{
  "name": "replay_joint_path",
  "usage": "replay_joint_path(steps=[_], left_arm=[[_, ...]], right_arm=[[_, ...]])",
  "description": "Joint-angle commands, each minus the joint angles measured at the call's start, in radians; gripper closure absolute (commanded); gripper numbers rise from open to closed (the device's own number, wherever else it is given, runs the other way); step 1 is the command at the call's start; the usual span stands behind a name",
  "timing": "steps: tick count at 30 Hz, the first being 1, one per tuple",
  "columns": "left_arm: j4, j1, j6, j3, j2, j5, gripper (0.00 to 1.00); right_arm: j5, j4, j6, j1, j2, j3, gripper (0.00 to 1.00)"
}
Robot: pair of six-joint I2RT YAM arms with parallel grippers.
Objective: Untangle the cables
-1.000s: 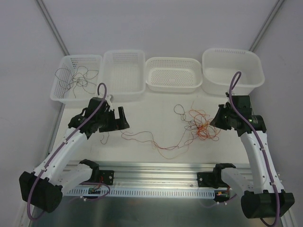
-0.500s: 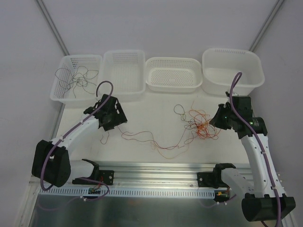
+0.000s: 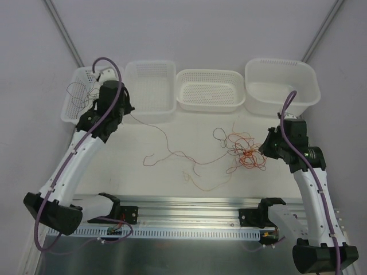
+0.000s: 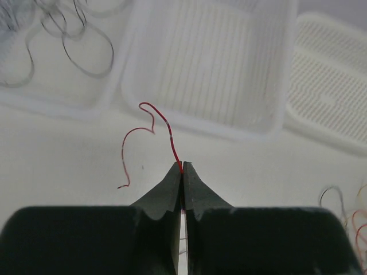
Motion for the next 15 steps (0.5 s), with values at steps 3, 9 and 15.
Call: replay_joint_path(steps=[3,9,15], left_arm=[[-0.008,-0.002,0.355,0.344,-0.093,-0.310,1.00],[0.026,-0.002,0.576,0.624,0.013,-0.337,1.00],[0.061,0.043,0.782,1.005,0.194,-0.422,1.00]], right_arm=[[0.050,-0.015,-0.007,0.005,-0.005,-0.012,0.99],[0.092,-0.019,-0.008,0.005,-0.009,-0.009,0.99],[0.167,-0.044,-0.005,0.008,-0.017,-0.020,0.99]])
